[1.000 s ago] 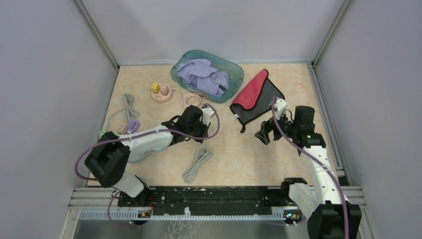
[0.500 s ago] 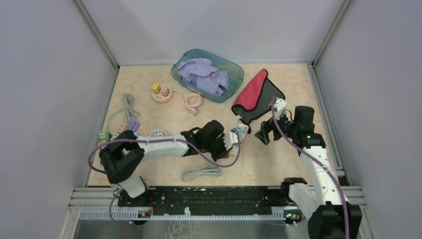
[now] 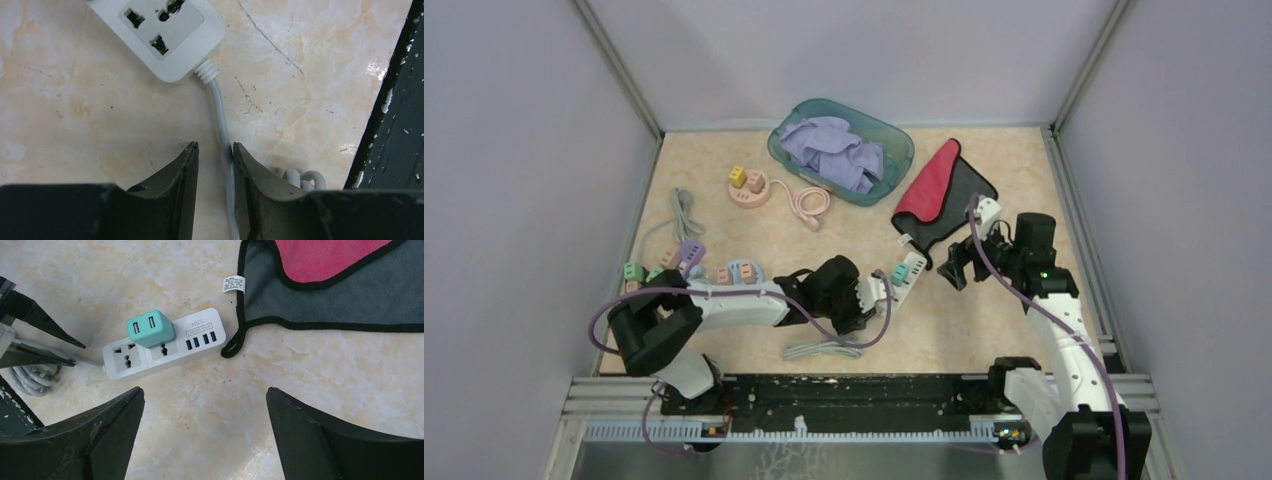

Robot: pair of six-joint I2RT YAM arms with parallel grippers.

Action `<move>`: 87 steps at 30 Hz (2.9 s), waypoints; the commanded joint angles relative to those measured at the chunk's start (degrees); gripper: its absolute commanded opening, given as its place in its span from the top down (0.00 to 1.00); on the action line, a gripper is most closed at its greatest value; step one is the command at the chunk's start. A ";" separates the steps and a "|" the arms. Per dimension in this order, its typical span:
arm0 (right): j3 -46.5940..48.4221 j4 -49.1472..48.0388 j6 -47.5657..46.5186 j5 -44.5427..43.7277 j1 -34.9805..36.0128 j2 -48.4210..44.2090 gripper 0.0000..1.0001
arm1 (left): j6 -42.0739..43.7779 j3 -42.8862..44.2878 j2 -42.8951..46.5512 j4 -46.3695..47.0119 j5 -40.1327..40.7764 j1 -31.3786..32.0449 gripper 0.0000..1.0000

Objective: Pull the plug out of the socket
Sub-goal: Move the socket to the center of the board.

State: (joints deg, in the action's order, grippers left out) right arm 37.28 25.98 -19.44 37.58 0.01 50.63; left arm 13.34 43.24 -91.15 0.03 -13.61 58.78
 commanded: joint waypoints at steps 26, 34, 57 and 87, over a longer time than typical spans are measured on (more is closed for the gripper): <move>2.36 -1.27 -2.77 6.47 0.62 -0.89 0.08 | -35.66 -27.87 39.69 37.16 24.34 -0.07 0.00; 2.11 -1.59 -2.52 5.74 0.60 -0.82 0.08 | -38.70 -25.66 31.26 37.62 25.05 -0.07 0.01; 2.01 -2.11 -1.82 4.38 0.67 -1.38 0.08 | -35.64 8.07 -2.63 7.15 25.80 5.79 0.03; 2.01 -2.09 -1.81 4.47 1.09 -1.31 0.08 | -35.66 12.79 -12.45 5.65 28.06 7.13 0.78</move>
State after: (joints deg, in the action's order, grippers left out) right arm 37.28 26.15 -20.97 41.60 0.38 50.61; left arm -23.86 55.35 -103.48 6.11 13.06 65.32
